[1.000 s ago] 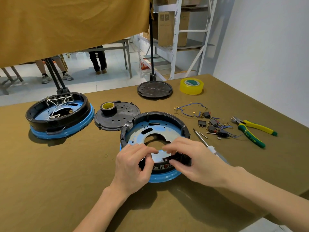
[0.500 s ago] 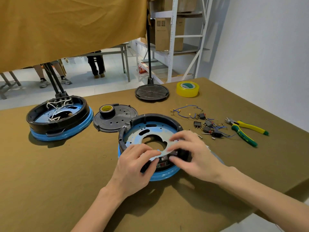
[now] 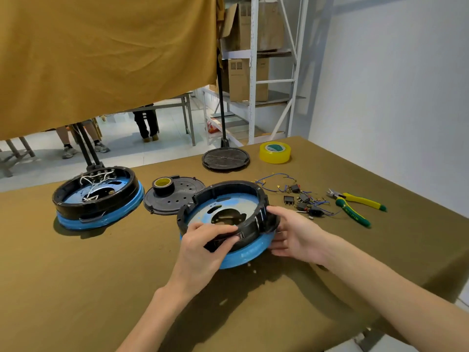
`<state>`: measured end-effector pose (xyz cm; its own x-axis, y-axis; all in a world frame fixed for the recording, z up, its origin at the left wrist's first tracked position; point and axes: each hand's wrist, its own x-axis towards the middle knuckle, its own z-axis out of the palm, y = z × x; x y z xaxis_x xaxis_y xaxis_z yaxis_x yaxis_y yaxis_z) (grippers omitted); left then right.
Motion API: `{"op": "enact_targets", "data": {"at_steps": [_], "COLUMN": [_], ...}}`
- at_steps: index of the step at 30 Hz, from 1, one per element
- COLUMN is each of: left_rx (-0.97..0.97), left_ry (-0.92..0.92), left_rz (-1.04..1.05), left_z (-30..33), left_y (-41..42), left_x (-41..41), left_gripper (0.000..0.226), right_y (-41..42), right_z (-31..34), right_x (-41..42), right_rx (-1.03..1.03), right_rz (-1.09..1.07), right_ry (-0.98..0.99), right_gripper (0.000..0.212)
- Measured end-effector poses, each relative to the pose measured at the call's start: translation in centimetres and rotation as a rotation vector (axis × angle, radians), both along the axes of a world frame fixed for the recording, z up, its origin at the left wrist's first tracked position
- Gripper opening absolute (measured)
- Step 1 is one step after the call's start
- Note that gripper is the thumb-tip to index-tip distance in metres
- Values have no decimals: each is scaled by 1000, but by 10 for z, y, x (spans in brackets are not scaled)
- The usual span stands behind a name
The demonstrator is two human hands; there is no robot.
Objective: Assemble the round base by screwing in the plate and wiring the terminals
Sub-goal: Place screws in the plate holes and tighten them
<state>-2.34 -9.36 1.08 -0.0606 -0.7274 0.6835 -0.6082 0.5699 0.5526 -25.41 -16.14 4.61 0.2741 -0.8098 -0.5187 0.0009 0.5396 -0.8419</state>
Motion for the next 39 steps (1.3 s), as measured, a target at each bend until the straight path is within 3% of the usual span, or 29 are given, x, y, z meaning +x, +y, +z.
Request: {"op": "enact_targets", "data": {"at_steps": [3,7,9,10,14,18,22,24,26,28,30,34,39], "left_rx": [55,107,149,168,224,247,400,489,607,747,852,903,919], "left_ry": [234,605,778,817,711,701,842,967,1104,1200,1254,1329,1429], "left_rz": [54,42,18,4,57,164,159,137,73,3,-49,-91,-73], "left_z": [22,51,59,61,64,66,60,53,45,36,29,17,2], "left_y": [-4,-16,-18,-16,-10,-6,-5,-4,-2,0,1,4,6], "left_x": [-5,-10,-8,-7,-2,10,17,20,29,41,49,48,45], "left_gripper": [22,14,15,26,75,87,94,80,54,43,53,93,103], "right_y": [-2,-7,-7,-7,-8,-9,-17,-19,-18,-17,-11,6,5], "right_z": [22,60,72,77,98,117,121,117,107,89,68,43,44], "right_x": [3,29,46,55,91,129,163,166,157,141,125,124,170], "right_rx": [-106,-374,-518,-612,-943,-1067,-1033,-936,-859,-922,-973,-904,-919], "right_rz": [-40,2,23,2,-48,-5,108,251,377,444,483,577,517], "right_ry": [-322,-446,-347,-233,150,337,570,522,501,597,666,555,685], "right_gripper": [55,44,42,40,34,27,33,16,32,33,30,28,28]}}
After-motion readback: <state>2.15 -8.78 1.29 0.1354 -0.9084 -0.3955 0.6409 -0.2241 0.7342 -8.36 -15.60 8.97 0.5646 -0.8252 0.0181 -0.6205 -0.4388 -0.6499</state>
